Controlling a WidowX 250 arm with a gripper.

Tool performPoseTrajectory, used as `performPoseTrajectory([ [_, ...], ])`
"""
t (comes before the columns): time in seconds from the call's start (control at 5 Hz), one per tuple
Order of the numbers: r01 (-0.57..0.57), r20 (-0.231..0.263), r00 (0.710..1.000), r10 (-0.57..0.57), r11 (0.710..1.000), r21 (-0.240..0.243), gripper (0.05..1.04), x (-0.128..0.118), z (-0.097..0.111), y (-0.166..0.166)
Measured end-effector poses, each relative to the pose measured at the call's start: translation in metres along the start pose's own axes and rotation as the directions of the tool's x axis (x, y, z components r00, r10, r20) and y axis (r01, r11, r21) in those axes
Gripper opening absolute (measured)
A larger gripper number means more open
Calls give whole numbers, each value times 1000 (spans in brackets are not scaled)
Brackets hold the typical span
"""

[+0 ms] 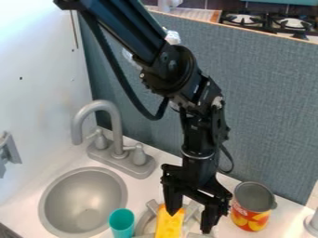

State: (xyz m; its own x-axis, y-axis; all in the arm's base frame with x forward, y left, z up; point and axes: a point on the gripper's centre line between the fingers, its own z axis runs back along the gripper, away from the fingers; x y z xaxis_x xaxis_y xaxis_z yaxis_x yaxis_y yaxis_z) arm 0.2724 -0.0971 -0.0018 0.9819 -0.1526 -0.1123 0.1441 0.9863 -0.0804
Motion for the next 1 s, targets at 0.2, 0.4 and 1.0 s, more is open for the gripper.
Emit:
performPoseTrajectory([
  [0.2, -4, -30, 1000, 4, 1000, 3, 1001, -4, -10, 1],
  [0.4, 35, 30, 999, -34, 998, -43, 1001, -3, -16, -26],
  [1.0, 234, 139, 967, -214, 962, -141, 1001, 32, -20, -107],
])
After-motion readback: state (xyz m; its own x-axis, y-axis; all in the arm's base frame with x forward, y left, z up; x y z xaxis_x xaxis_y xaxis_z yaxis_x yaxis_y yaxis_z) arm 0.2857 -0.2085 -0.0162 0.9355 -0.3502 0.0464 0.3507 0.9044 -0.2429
